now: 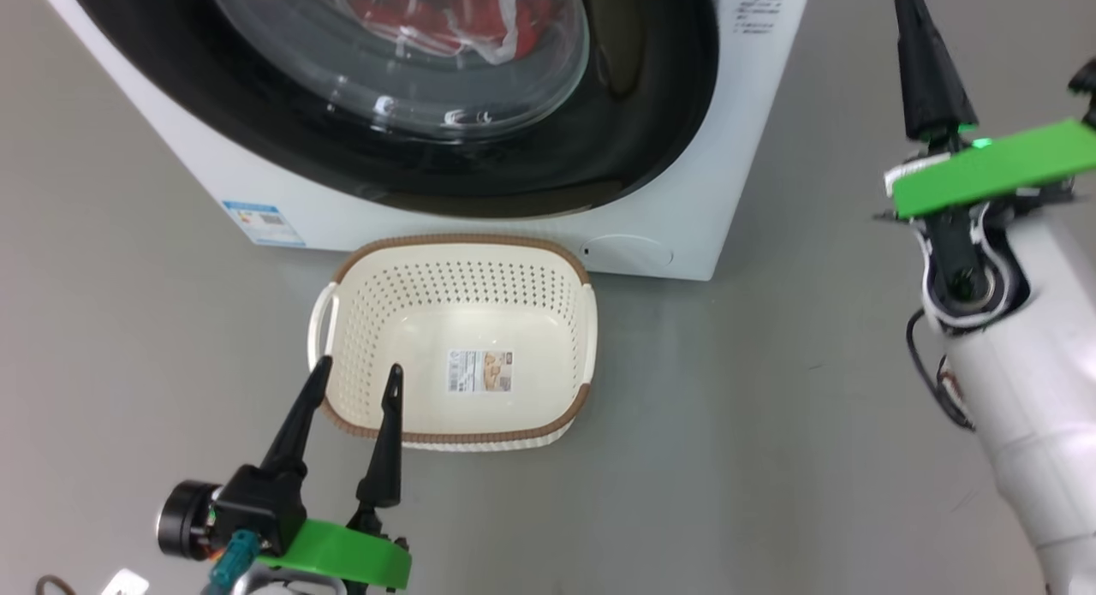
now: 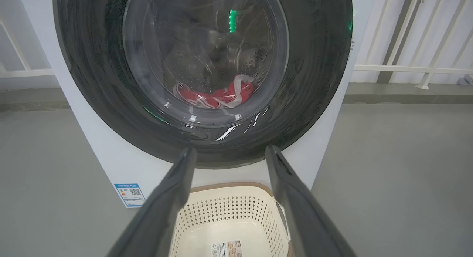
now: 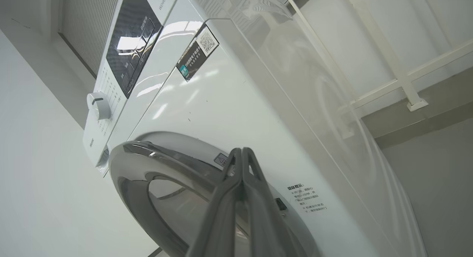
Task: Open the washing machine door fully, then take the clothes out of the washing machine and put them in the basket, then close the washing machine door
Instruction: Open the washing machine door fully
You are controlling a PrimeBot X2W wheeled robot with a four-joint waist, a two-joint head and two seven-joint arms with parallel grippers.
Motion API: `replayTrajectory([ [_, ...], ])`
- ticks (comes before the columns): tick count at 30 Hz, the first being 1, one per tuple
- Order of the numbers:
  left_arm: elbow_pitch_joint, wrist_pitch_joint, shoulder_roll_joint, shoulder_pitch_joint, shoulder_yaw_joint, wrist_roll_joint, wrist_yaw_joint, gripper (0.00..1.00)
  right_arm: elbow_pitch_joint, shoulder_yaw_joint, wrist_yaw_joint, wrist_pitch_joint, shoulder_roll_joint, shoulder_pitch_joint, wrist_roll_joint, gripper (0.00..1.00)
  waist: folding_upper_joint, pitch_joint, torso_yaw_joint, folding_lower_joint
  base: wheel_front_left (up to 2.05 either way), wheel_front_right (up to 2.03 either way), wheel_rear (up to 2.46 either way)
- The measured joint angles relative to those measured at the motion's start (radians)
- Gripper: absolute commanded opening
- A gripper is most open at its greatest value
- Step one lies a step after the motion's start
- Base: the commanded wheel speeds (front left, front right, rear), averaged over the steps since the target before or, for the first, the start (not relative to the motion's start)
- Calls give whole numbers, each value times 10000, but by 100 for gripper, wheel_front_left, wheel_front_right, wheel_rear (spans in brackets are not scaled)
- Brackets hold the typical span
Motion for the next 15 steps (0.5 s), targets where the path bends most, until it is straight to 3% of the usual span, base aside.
replayTrajectory([
  [11,-148,0,-6,-603,-320,-224,136,100,754,1340,0,1277,-727,-1892,2740,0,0,720,389,0,0,0,0],
  [15,-203,0,-6,-766,-393,-309,155,100,972,1689,0,2288,-882,-2410,3647,0,0,977,496,0,0,0,0],
])
